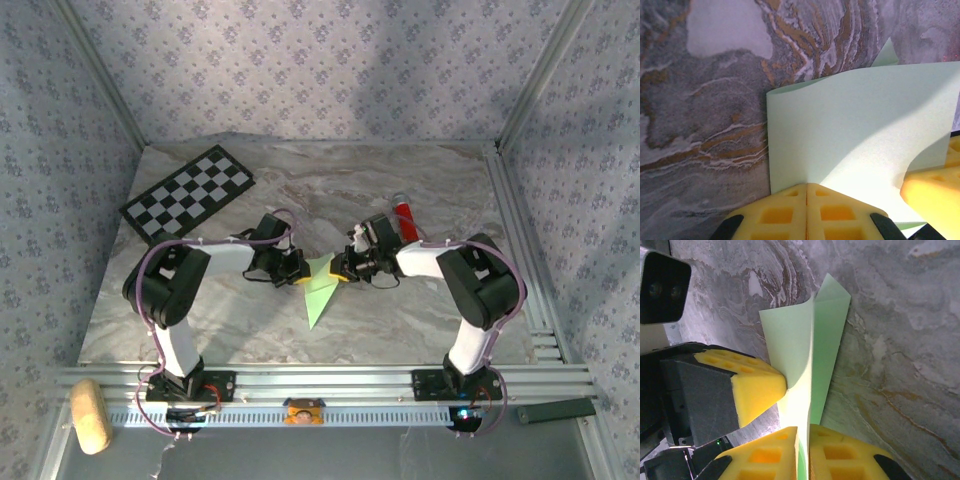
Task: Fold a paper plane with a square sheet of paper (pick it up from the middle)
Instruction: Fold the wing for the fifth time at the center of the table.
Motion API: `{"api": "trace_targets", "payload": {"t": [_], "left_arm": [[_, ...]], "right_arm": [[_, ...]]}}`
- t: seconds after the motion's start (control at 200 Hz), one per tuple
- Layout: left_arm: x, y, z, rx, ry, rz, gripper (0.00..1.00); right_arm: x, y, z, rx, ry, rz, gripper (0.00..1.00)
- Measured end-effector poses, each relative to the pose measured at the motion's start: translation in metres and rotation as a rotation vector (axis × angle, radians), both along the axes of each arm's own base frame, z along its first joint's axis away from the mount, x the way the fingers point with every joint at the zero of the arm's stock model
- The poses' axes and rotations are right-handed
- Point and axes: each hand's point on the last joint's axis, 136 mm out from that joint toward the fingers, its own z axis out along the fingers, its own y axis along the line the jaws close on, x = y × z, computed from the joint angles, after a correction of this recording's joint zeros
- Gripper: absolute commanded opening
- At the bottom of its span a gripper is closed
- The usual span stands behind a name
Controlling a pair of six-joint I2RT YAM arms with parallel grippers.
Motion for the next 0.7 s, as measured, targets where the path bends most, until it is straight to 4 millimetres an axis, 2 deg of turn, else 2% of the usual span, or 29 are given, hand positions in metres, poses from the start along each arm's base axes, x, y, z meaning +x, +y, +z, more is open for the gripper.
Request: {"api": "trace_targets", "payload": {"t": [0.2, 0.335, 0.39, 0.45, 0.525, 0.7], "left_arm": [[0.0, 0.0, 0.0, 0.006, -0.002, -0.011, 0.1], [0.001, -0.001, 0.003, 0.001, -0.015, -0.019, 0.19], [0.002, 0.0, 0.007, 0.001, -0.025, -0.017, 0.26], [0.004, 0.001, 0.016, 0.001, -0.054, -0.012, 0.35], [0.008, 0.002, 0.03, -0.003, -0.103, -0.007, 0.41], [0.015, 0.005, 0.063, -0.003, -0.232, 0.0, 0.4]], "right_arm": [[-0.002, 0.002, -0.002, 0.008, 0.006, 0.022, 0.07], [-0.003, 0.0, -0.003, 0.0, 0.017, 0.019, 0.05], [-0.003, -0.001, -0.004, -0.003, 0.017, 0.016, 0.03], [-0.001, -0.002, -0.003, -0.01, 0.012, 0.005, 0.02], [0.0, -0.006, 0.0, -0.016, 0.005, -0.022, 0.02], [0.002, -0.025, 0.004, -0.031, 0.014, -0.156, 0.01]]}}
